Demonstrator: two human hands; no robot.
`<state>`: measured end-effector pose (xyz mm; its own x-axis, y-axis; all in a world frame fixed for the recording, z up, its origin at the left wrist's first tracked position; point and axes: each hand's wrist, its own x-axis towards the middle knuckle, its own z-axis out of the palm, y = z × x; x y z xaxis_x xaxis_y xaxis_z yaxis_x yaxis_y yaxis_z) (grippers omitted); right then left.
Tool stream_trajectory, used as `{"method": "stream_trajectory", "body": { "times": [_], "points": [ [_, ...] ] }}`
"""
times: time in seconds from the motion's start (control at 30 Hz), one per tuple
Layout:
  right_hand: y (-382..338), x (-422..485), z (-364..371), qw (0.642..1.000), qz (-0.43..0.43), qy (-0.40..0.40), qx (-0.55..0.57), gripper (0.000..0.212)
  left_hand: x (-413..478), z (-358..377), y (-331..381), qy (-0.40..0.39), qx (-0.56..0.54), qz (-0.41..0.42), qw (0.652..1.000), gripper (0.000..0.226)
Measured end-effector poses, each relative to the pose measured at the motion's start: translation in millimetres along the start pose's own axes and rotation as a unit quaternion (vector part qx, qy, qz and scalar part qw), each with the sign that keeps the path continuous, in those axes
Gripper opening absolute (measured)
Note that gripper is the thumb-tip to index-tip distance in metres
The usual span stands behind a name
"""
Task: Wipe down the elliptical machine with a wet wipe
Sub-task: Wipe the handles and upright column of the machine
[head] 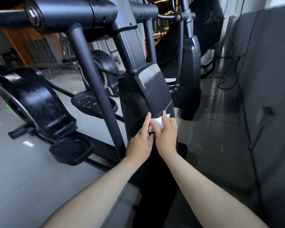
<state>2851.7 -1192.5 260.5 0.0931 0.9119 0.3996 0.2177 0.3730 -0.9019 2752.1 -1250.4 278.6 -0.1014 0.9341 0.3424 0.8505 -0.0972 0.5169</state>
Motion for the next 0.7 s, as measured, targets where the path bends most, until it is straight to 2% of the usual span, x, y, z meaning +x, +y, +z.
{"method": "stream_trajectory", "body": {
  "times": [0.13, 0.2, 0.27, 0.33, 0.4, 0.47, 0.57, 0.7],
  "points": [
    [41, -28, -5, 0.996, 0.074, -0.027, 0.040, 0.064, -11, 21, -7, -0.011, -0.006, 0.000, 1.000, 0.081],
    [42, -30, -9, 0.995, 0.077, -0.022, 0.054, 0.066, -16, 30, -12, 0.002, -0.007, -0.002, 1.000, 0.079],
    [30, -22, -13, 0.995, 0.054, -0.003, 0.082, 0.060, -15, 37, -15, 0.021, -0.003, -0.004, 1.000, 0.079],
    [16, -9, -15, 0.993, 0.019, 0.011, 0.112, 0.044, -11, 43, -17, 0.035, -0.009, -0.001, 0.999, 0.084],
    [12, 0, -14, 0.996, -0.034, 0.015, 0.085, 0.034, -6, 47, -18, 0.046, -0.021, -0.007, 0.999, 0.088],
    [21, -3, -13, 0.996, -0.052, 0.015, 0.072, 0.027, -4, 52, -21, 0.054, -0.015, 0.000, 0.998, 0.093],
    [53, -28, -16, 0.995, 0.008, 0.011, 0.096, 0.021, -6, 56, -22, 0.057, -0.008, 0.007, 0.998, 0.093],
    [93, -61, -15, 0.996, 0.072, 0.007, 0.060, 0.012, -7, 60, -22, 0.070, -0.014, 0.016, 0.997, 0.096]
  ]
}}
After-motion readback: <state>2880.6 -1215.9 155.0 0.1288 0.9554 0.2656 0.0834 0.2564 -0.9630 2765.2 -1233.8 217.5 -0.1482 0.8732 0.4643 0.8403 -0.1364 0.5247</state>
